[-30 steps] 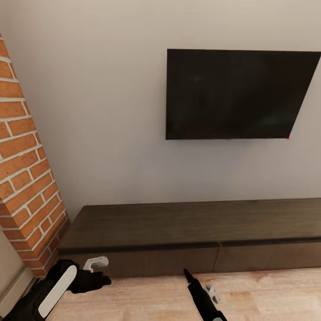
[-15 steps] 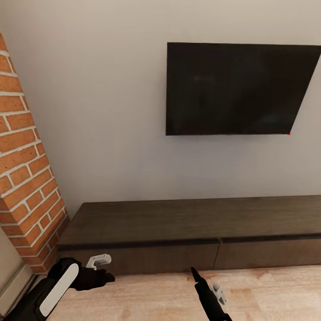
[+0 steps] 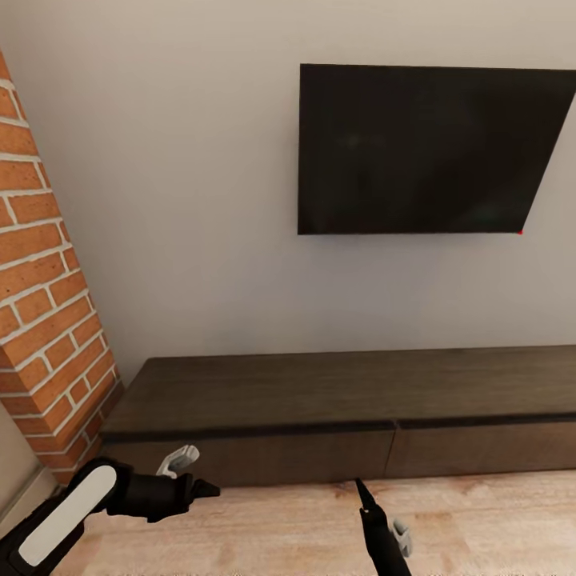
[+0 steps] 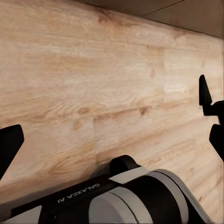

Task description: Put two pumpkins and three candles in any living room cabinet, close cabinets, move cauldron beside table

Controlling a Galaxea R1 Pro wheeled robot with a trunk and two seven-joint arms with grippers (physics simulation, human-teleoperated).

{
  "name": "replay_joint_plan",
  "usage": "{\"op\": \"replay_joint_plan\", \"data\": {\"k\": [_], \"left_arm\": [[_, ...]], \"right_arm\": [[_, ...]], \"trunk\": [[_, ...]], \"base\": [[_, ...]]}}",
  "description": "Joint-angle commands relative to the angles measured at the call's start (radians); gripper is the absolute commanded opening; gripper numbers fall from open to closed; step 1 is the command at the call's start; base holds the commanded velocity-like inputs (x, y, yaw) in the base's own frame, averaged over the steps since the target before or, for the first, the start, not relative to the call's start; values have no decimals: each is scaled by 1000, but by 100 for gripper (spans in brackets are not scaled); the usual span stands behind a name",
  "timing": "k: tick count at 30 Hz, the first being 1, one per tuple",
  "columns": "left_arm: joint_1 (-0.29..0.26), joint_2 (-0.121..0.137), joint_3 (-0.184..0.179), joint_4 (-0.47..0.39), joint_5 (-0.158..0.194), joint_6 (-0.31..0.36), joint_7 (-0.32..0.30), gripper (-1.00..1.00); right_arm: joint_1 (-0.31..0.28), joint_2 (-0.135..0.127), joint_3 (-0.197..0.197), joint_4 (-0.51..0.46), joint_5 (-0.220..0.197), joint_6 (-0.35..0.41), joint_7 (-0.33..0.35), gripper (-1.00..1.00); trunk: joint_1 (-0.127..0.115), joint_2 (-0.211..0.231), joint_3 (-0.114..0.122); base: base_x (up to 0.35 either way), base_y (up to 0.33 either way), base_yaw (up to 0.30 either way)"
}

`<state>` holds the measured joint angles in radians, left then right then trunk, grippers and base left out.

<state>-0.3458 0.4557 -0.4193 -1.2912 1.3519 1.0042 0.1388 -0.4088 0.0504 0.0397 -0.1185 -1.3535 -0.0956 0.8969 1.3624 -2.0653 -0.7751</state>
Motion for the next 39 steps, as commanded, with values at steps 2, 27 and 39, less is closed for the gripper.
{"op": "replay_joint_plan", "data": {"k": [2, 27, 39], "left_arm": [[-1, 11, -2, -2, 31, 1, 10, 100], [-2, 94, 52, -2, 140, 0, -21, 100], [-2, 144, 65, -1, 161, -1, -131, 100]], "right_arm": [[-1, 0, 5, 1, -31, -9, 3, 100], [-1, -14, 8, -2, -140, -6, 11, 100], [-1, -15, 15, -53, -130, -8, 12, 100]], "trunk": [[8, -15, -7], [88, -162, -73], [134, -246, -111]], "base": [[0, 0, 0], [0, 0, 0], [0, 0, 0]]}}
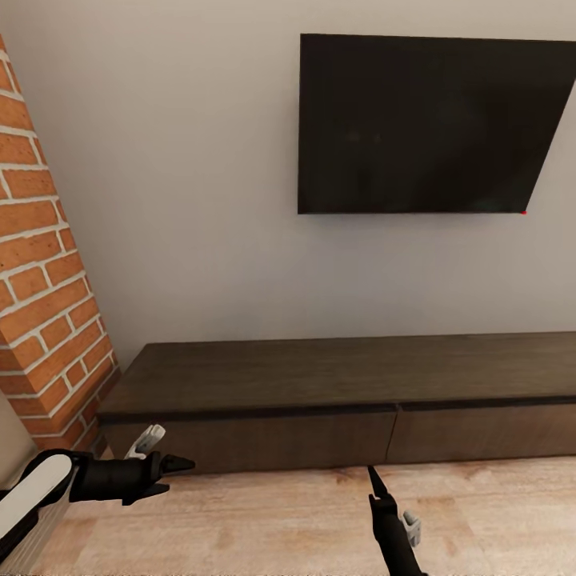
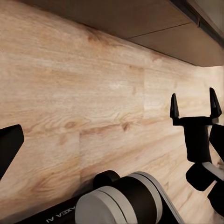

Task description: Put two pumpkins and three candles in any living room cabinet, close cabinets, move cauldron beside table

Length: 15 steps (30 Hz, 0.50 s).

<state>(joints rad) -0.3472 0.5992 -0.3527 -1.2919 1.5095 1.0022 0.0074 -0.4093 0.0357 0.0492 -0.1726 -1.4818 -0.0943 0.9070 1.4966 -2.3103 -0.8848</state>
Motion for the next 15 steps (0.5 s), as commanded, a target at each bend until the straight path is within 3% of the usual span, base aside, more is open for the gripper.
{"op": "replay_joint_plan", "data": {"k": [1, 7, 12, 15], "left_arm": [[-1, 1, -2, 0, 3, 1, 0, 100], [-1, 2, -2, -1, 3, 1, -1, 100], [-1, 2, -2, -2, 4, 1, -3, 100], [-1, 2, -2, -3, 4, 1, -3, 100]], "right_arm": [[-1, 0, 6, 1, -2, -9, 1, 100], [0, 0, 2, -1, -4, -10, 13, 100], [0, -1, 0, -1, -8, -8, 103, 100], [-1, -2, 0, -1, -9, -7, 122, 100]], "trunk": [[4, -8, -4], [11, -22, -10], [31, -57, -26], [42, -78, -36]], "base": [[0, 0, 0], [0, 0, 0], [0, 0, 0], [0, 0, 0]]}}
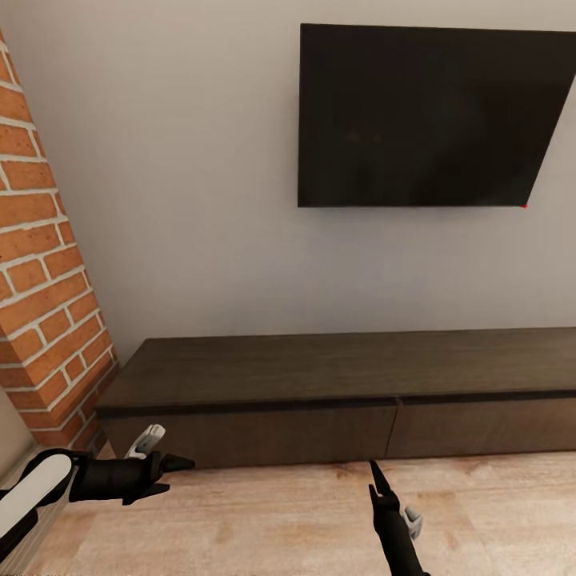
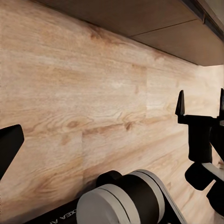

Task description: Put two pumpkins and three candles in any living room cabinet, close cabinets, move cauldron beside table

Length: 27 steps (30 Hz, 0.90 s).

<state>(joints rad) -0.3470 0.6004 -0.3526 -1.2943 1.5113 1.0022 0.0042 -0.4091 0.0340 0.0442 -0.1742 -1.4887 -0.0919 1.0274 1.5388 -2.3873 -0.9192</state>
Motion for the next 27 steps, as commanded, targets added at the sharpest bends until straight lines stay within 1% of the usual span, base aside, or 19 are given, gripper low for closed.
{"op": "replay_joint_plan", "data": {"k": [1, 8, 10, 12, 15, 23, 26, 27], "left_arm": [[-1, 1, -2, 0, 3, 1, 0, 100], [0, 2, -2, 1, 3, 1, 0, 100], [0, 5, -2, 1, 3, 1, -1, 100], [0, 14, -2, 1, 5, 1, -2, 100], [0, 22, -2, 1, 5, 1, -2, 100], [0, 25, -2, 1, 5, 1, -3, 100], [0, 25, -2, 1, 5, 1, -3, 100], [0, 25, -2, 1, 4, 1, -3, 100]], "right_arm": [[-1, 0, 5, 1, -2, -9, 5, 100], [-1, 0, 5, 1, -3, -9, 9, 100], [-1, 0, 5, 2, -3, -9, 8, 100], [-1, 0, 5, 2, -4, -9, 5, 100], [-1, 1, 5, 2, -4, -9, 3, 100], [-1, 1, 3, 12, -7, -8, -4, 100], [-1, 1, 3, 14, -7, -8, -19, 100], [-1, 1, 3, 13, -7, -8, -34, 100]], "trunk": [[0, -1, -1], [0, -1, -1], [0, -1, -1], [0, -1, -1], [0, -1, -1], [0, -1, -1], [0, -1, -1], [0, -1, -1]], "base": [[0, 0, 0], [0, 0, 0], [0, 0, 0], [46, 0, 0], [142, 0, 0], [55, 0, 0], [161, 0, 0], [91, 0, 0]]}}
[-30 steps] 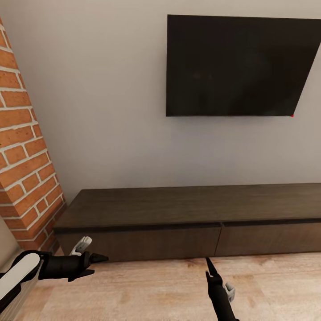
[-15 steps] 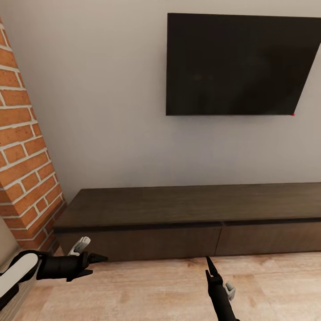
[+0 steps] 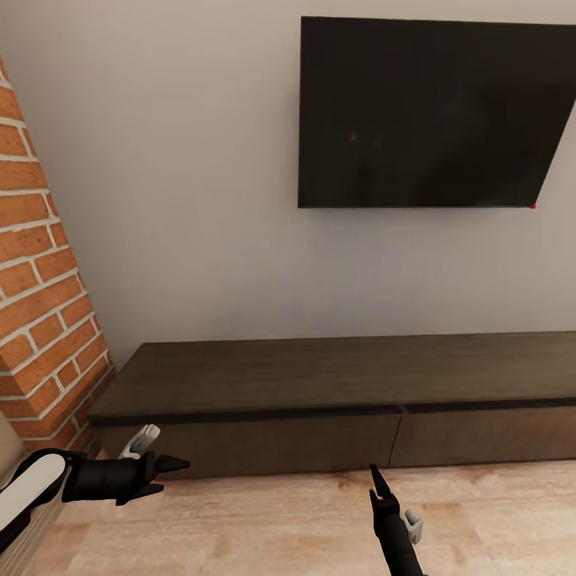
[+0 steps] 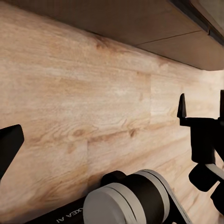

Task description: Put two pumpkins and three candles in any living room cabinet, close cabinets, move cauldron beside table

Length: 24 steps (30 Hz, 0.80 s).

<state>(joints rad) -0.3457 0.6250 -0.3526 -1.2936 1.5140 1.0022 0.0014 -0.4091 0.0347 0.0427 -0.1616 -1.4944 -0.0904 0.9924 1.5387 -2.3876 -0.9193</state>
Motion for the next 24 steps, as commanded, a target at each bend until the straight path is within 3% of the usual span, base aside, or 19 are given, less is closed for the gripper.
{"op": "replay_joint_plan", "data": {"k": [1, 6, 24], "left_arm": [[-1, 1, -2, 0, 2, 1, 0, 100], [-1, 1, -2, 0, 2, 1, 0, 100], [2, 1, -12, 0, 4, 1, 0, 100]], "right_arm": [[-1, 0, 5, -1, -2, -9, -14, 100], [-1, 0, 5, -7, -3, -9, -40, 100], [-1, 0, 5, -10, -1, -8, -33, 100]], "trunk": [[0, 0, -1], [0, 0, -1], [0, 0, -1]], "base": [[58, 0, 0], [46, 0, 0], [94, 0, 0]]}}
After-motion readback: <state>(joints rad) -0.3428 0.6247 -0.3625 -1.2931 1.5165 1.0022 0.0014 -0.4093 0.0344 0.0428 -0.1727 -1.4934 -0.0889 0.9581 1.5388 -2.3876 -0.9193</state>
